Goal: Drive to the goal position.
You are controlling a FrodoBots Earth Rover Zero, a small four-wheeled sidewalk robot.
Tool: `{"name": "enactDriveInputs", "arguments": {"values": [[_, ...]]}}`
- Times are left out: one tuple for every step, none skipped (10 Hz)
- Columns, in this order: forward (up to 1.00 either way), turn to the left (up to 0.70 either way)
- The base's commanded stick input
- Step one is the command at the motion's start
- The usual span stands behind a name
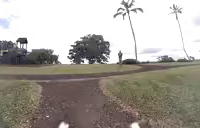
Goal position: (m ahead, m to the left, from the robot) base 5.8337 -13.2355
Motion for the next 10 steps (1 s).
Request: {"name": "enactDriveInputs", "arguments": {"values": [[0.39, 0.00], [0.50, 0.00], [0.50, 0.00], [0.50, 0.00], [0.50, 0.00], [0.50, 0.00], [0.50, 0.00], [0.50, 0.00], [0.50, 0.00], [0.50, 0.00]]}}
